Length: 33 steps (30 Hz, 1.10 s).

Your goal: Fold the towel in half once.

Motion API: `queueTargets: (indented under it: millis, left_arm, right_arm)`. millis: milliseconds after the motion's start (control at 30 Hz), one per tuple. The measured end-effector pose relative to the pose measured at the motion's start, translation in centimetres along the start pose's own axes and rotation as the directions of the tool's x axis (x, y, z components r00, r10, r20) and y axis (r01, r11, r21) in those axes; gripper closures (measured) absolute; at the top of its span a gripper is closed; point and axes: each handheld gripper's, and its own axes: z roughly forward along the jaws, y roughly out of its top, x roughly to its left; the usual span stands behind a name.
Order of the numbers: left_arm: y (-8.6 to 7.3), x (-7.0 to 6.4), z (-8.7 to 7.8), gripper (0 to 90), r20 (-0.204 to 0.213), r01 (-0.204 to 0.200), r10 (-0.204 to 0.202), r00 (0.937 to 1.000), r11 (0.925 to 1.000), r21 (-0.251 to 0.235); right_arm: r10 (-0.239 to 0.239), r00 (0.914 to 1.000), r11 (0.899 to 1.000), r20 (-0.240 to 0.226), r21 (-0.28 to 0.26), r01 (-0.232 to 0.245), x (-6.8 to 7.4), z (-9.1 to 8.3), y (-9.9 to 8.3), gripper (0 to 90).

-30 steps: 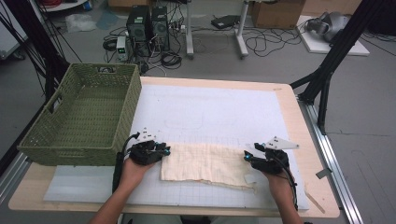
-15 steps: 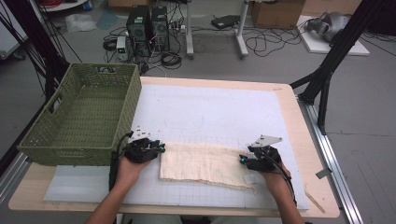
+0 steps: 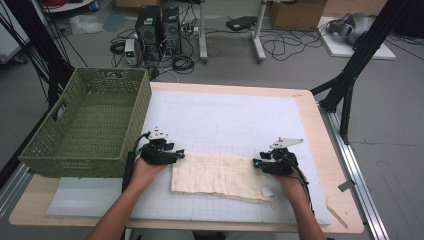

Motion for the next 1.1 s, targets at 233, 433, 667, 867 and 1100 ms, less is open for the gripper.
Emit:
queueTargets:
  millis: [233, 433, 667, 867, 1100]
  left_arm:
    - [-0.2, -0.5, 0.0, 83.8, 0.039, -0.103, 0.102, 0.9940, 0.9944, 0.023]
    - [0.4, -0.1, -0.4, 86.0, -0.010, -0.072, 0.072, 0.9974, 0.9959, -0.055]
    - [2.7, 0.4, 0.0, 85.9, -0.082, -0.065, 0.054, 0.9952, 0.9890, -0.133]
    - [3.8, 1.0, 0.8, 86.0, -0.115, -0.040, 0.022, 0.9931, 0.9879, -0.150]
    - [3.4, 1.7, 1.8, 72.9, -0.132, 0.021, -0.036, 0.9906, 0.9931, -0.115]
  right_arm:
    - [-0.063, 0.9980, 0.997, 0.003, 0.048, 0.062, 1.6, 0.0, 0.1, 84.7]
    - [-0.089, 0.9939, 0.996, 0.064, 0.025, 0.088, 1.2, -0.2, 0.3, 86.6]
    - [-0.059, 0.9846, 0.994, 0.164, -0.083, 0.074, -0.5, -0.1, 1.9, 86.7]
    - [-0.056, 0.9728, 0.992, 0.225, -0.099, 0.080, -1.5, 0.9, 3.8, 86.6]
    - [-0.016, 0.9640, 0.995, 0.266, -0.091, 0.042, -1.8, 2.4, 4.1, 77.6]
